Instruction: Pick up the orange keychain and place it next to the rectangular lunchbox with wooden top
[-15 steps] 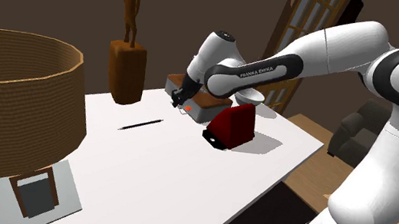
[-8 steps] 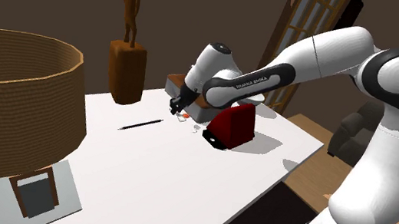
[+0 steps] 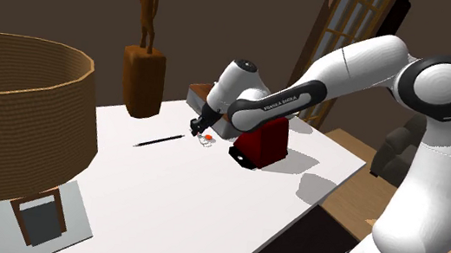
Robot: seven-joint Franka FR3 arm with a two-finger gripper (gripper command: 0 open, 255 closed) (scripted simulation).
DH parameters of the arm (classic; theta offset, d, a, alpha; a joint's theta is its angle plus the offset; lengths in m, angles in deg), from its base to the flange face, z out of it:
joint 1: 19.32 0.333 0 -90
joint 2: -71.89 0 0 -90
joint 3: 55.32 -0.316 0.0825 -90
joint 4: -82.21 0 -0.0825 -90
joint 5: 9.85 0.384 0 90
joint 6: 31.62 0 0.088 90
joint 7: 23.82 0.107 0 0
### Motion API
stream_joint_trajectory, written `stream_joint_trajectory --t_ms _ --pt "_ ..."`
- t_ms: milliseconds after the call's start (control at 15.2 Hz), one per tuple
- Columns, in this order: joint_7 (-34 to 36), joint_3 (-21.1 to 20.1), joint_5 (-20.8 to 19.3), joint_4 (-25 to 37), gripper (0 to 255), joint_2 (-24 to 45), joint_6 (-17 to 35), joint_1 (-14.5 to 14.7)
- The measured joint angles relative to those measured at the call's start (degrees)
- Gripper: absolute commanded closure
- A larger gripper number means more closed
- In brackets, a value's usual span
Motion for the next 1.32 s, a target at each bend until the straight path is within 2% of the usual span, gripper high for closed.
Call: stream_joint_trajectory --t_ms 264,330,726,990,1320 --pt "0.1 0.1 -0.1 0.1 255 0.1 0.1 0.1" --pt "0.1 0.1 -0.1 0.1 0 0.1 0.1 0.1" --pt "0.1 0.1 -0.1 0.1 0 0.1 0.1 0.1" --pt "-3.6 -2.9 5.4 -2.1 0 -5.6 -2.6 -2.5" --pt "-5.0 -3.6 7.2 -2.2 0 -7.2 -3.7 -3.1"
